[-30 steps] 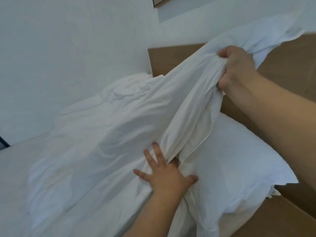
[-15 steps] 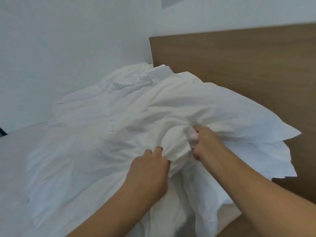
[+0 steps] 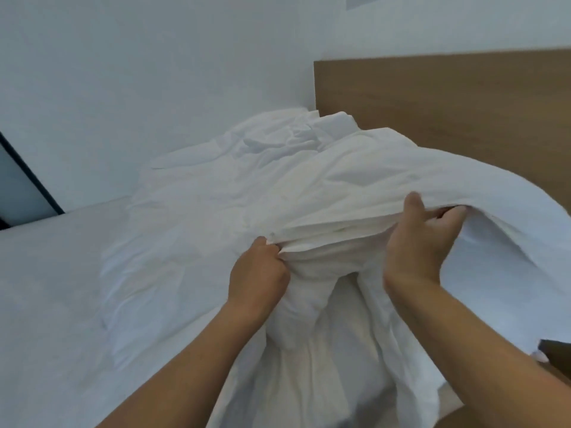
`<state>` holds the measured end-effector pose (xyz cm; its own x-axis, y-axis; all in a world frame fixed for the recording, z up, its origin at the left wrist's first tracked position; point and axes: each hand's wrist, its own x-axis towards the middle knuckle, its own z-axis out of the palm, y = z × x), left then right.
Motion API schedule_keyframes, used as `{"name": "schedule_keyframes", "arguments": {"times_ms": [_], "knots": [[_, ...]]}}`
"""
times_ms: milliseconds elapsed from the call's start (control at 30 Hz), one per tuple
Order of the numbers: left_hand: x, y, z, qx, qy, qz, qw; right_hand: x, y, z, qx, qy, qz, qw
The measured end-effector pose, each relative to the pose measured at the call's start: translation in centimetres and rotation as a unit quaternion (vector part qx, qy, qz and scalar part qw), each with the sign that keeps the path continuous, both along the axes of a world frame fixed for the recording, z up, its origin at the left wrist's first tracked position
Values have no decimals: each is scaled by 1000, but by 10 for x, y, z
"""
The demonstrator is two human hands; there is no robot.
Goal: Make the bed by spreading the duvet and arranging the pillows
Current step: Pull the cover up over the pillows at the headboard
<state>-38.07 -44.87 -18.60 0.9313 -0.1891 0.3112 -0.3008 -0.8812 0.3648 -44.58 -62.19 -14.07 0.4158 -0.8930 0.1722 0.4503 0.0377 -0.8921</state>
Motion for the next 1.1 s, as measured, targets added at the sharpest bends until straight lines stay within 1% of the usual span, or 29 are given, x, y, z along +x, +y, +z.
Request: {"name": "schedule_keyframes", "arguments": {"times_ms": [33,67,100,133,167,200,233,267,300,333,367,400,433,467,500,533,567,600,667,700,767,800,833,900,933,1000,1033,1100], "knots": [[5,3,6,-5,-8,-9,1000,-11,17,-12,-163,23,17,986],[9,7,10,-2,-18,-24,1000,-24,32,-23,-337,37,31,940],[11,10,14,6,-25,-38,999,-26,37,-35,-495,47,46,866],[13,13,17,18,-27,-50,998,-21,36,-41,-626,57,41,776],[12,15,20,24,-26,-65,997,-9,28,-47,-725,92,31,682],[12,17,22,20,-21,-80,996,5,15,-51,-779,145,32,609],[9,18,24,12,-17,-98,995,20,4,-46,-801,193,43,565],[3,20,25,9,-22,-112,993,36,-5,-39,-809,219,59,543],[-5,21,23,23,-54,-115,992,51,-12,-30,-821,227,64,520],[-16,20,18,51,-108,-109,987,63,-11,-19,-831,216,59,509],[-32,19,14,71,-147,-111,980,73,-6,-7,-838,208,52,502],[-50,17,10,70,-167,-133,974,81,1,5,-833,235,62,497],[-68,16,1,60,-174,-182,966,89,8,14,-812,269,85,512],[-82,17,-7,65,-141,-252,955,97,11,21,-780,302,96,539],[-88,23,-17,102,-89,-299,945,104,11,27,-753,334,85,561],[-85,35,-24,166,-29,-299,939,109,7,31,-729,352,73,583],[-72,50,-29,227,5,-250,941,113,1,36,-705,363,67,606],[-52,66,-30,273,55,-160,947,117,-6,40,-682,370,68,626],[-16,93,-18,315,112,16,942,126,-19,47,-658,376,77,648],[-2,101,-7,317,102,71,940,131,-22,47,-650,380,79,654],[16,100,9,336,60,122,932,139,-22,47,-635,397,79,658],[19,94,13,346,65,134,926,142,-21,47,-625,406,80,662],[20,84,12,351,89,134,923,145,-19,47,-616,415,80,665],[15,60,2,363,163,96,913,149,-17,48,-605,428,74,667],[12,49,-6,350,190,60,915,152,-15,48,-606,431,68,665],[13,29,-33,301,211,-9,930,157,-11,46,-620,441,56,647],[12,21,-42,285,207,-31,936,159,-9,45,-628,445,49,637],[15,13,-66,285,210,-47,934,166,-5,38,-636,451,34,625]]}}
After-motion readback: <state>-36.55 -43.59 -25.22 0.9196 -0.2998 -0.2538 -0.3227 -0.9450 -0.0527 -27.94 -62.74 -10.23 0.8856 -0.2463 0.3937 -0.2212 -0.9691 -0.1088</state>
